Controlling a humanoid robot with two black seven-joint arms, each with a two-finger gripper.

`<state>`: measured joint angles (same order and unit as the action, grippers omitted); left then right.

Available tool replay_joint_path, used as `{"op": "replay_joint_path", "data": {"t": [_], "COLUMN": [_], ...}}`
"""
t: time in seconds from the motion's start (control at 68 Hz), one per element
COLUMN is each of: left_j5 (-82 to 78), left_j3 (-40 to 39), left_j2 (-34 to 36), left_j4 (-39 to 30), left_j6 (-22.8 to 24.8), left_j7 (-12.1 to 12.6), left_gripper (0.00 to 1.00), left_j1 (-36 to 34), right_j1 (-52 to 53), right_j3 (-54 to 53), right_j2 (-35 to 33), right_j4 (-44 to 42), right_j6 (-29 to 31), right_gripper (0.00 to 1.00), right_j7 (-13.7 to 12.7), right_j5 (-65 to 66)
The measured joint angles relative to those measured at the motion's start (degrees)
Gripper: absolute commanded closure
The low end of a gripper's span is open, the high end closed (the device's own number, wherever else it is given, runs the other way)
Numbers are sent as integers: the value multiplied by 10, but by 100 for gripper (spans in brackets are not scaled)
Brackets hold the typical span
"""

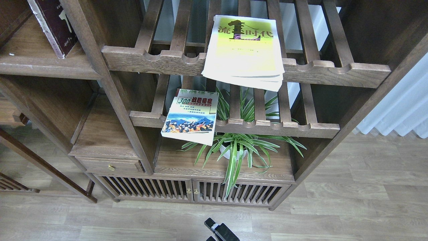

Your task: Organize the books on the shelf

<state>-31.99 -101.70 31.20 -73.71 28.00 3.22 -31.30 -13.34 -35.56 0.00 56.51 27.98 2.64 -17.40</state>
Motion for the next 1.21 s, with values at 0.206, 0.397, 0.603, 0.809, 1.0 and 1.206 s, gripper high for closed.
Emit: {"op": "replay_joint_path", "data": {"t": [0.206,0.397,0.603,0.809,1.0,1.206], "left_j5": [36,67,88,91,91,90], "left_j3": [-28,-49,-61,-62,-62,-55], "left_j2": [-4,-21,-42,-103,-127,-156], "left_j4": [-49,-79,-85,-87,-87,-87], "left_j6": [0,0,0,0,0,0], "left_j7": [1,0,-1,0,0,3], "left_gripper": [29,20,15,16,16,16], "left_j1": [79,146,197,270,296,319], "right_j1": [0,0,1,-1,0,5], "right_j3": [-10,-18,-44,-68,-104,-108], "right_j2": [0,0,0,0,-12,-61], "right_j4": [0,0,5,61,69,117], "right_j6": [0,0,0,0,0,0], "right_gripper": [0,0,0,0,0,0], "right_j7": [0,2,8,8,7,4], "right_j5": [-1,-4,-5,-3,2,13]}}
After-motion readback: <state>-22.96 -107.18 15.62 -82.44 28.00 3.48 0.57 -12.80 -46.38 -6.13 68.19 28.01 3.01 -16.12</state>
